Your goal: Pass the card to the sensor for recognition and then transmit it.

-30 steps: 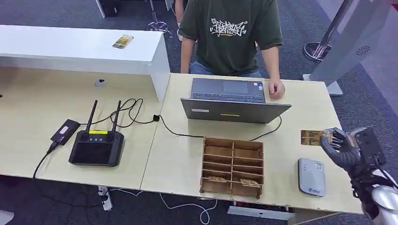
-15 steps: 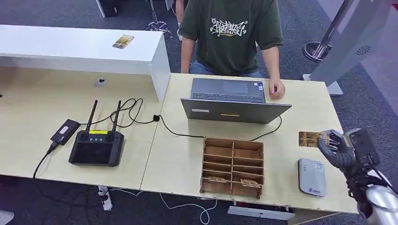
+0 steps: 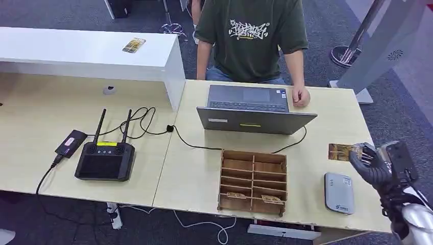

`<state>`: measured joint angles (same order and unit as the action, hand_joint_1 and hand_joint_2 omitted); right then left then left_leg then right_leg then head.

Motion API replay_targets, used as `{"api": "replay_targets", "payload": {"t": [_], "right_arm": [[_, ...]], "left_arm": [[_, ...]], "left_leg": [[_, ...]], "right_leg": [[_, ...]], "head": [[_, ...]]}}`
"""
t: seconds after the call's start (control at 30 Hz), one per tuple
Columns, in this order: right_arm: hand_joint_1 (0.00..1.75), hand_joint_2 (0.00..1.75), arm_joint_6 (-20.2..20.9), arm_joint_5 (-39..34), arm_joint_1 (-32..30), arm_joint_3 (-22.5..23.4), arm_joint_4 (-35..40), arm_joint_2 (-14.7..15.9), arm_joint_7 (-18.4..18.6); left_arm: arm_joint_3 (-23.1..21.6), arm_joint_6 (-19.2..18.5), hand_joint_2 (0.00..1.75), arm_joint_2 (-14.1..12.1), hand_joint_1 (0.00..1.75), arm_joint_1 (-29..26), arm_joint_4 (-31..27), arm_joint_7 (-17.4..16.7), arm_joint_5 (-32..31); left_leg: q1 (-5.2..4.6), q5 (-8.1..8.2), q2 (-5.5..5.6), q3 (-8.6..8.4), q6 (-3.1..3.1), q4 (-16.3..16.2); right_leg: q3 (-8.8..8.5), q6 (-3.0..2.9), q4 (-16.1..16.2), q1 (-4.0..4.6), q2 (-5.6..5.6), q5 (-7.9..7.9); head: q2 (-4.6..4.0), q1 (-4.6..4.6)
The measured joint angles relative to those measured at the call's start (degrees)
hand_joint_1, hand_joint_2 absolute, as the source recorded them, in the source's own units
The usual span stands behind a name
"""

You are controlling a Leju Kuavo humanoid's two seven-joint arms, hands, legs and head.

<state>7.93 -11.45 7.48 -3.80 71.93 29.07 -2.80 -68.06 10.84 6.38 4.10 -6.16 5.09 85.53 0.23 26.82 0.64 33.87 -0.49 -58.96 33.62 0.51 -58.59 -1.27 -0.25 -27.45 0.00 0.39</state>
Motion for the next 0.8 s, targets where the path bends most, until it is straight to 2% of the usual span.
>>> {"api": "replay_targets", "payload": {"t": [0.57, 0.8], "right_arm": [[1.75, 1.75, -0.57, -0.87, -10.67, 5.6, 12.02, 0.02, -0.92], [1.75, 1.75, -0.57, -0.46, -13.36, 7.5, 13.75, 0.02, -0.98]], "left_arm": [[1.07, 0.31, 0.0, 0.11, 0.0, -0.27, 0.0, 0.44, 0.02], [1.42, 0.33, 0.0, 0.11, 0.0, -0.3, 0.0, 0.44, 0.02]], "left_leg": [[0.0, 0.1, -0.01, 0.0, 0.01, 0.0], [0.0, 0.1, -0.01, -0.02, 0.01, 0.0]], "right_leg": [[0.01, -0.01, 0.01, 0.0, 0.01, -0.03], [0.01, -0.01, 0.01, 0.0, 0.02, -0.03]], "head": [[0.0, 0.0], [0.0, 0.0]]}}
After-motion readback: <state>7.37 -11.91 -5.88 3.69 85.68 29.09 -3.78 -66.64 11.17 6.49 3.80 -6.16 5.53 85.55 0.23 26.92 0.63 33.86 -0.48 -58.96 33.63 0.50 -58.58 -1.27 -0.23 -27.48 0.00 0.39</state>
